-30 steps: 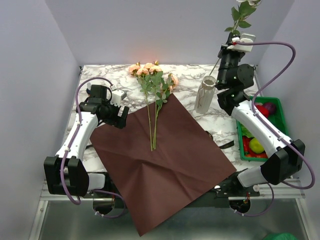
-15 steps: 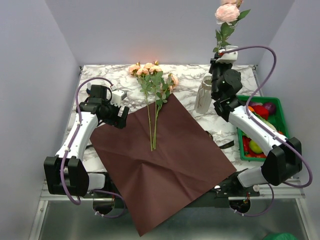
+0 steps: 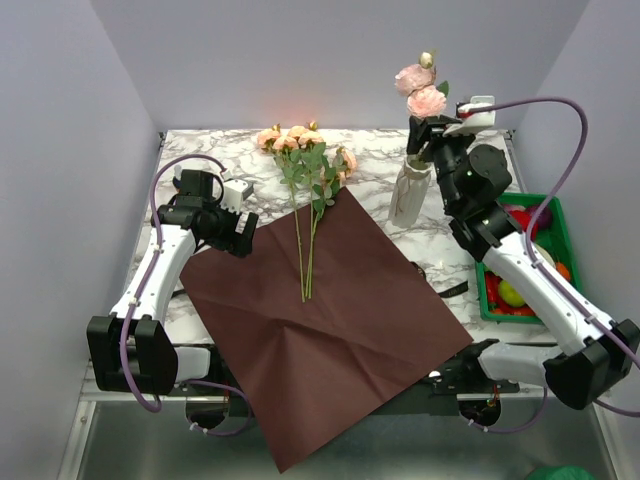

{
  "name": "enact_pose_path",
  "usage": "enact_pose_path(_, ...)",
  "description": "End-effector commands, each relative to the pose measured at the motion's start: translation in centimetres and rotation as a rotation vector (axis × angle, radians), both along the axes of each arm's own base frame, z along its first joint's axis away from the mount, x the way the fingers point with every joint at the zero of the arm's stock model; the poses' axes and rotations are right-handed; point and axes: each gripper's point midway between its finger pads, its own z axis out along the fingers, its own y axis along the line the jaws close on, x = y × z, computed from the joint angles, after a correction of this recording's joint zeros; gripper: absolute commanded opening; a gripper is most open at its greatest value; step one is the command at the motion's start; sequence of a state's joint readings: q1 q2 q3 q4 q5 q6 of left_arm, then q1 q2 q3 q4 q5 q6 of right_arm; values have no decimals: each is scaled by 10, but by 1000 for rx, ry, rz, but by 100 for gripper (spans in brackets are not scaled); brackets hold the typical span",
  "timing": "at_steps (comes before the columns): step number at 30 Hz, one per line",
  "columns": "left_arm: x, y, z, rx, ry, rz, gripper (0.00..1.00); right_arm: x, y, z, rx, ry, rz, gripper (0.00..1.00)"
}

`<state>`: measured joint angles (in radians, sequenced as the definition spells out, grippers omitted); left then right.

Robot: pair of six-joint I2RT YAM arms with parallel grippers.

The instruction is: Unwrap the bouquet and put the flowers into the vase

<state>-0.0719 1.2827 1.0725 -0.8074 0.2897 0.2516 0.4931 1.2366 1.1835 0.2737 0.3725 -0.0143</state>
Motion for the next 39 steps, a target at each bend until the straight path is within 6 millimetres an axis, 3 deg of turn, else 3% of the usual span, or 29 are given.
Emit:
enact_pose_path(1,4,-4,18,-30,-53,-13,99,-23,40,3,1,21,142,66)
enact_pose_path(2,5,-4,18,-31,-52,-12,99,-29,60,-3,-9,42,179,66)
enact_pose_path(4,6,-4,20,-33,-55,-6,99,-33,80,-8,-66,57,210,66)
enact_pose_path(8,7,-4,20,-31,-56,-1,99,-45,140,-41,-120,170,344,67)
enact_pose_path(12,9,-1,24,-43,-64,18,99,-35,190,-118,-115,427,433,67)
enact_pose_path(15,10,-1,27,-74,-63,15,99,-37,217,-160,-136,576,514,67)
enact_pose_path(16,11,-2,29,-87,-72,13,99,-30,231,-172,-142,615,534,67)
enact_pose_path(17,12,0,29,-88,-75,20,99,-32,236,-194,-173,693,545,66)
enact_pose_path(18,12,0,30,-88,-80,20,99,-32,245,-201,-172,733,561,65)
enact_pose_path(19,11,0,29,-88,-79,19,99,-27,255,-193,-161,734,576,65)
enact_pose_path(20,12,0,29,-87,-76,18,99,-24,261,-231,-202,824,568,65)
enact_pose_path(24,10,3,26,-75,-61,22,99,-16,279,-271,-229,929,562,63)
enact_pose_path(26,11,4,27,-70,-69,27,99,-11,283,-275,-232,949,551,62)
enact_pose_path(27,11,4,27,-71,-72,26,99,-8,285,-292,-240,982,535,62)
enact_pose_path(34,12,3,31,-75,-83,21,99,-10,285,-338,-265,1104,478,61)
enact_pose_path(39,10,1,32,-82,-87,12,99,-12,286,-354,-273,1153,474,60)
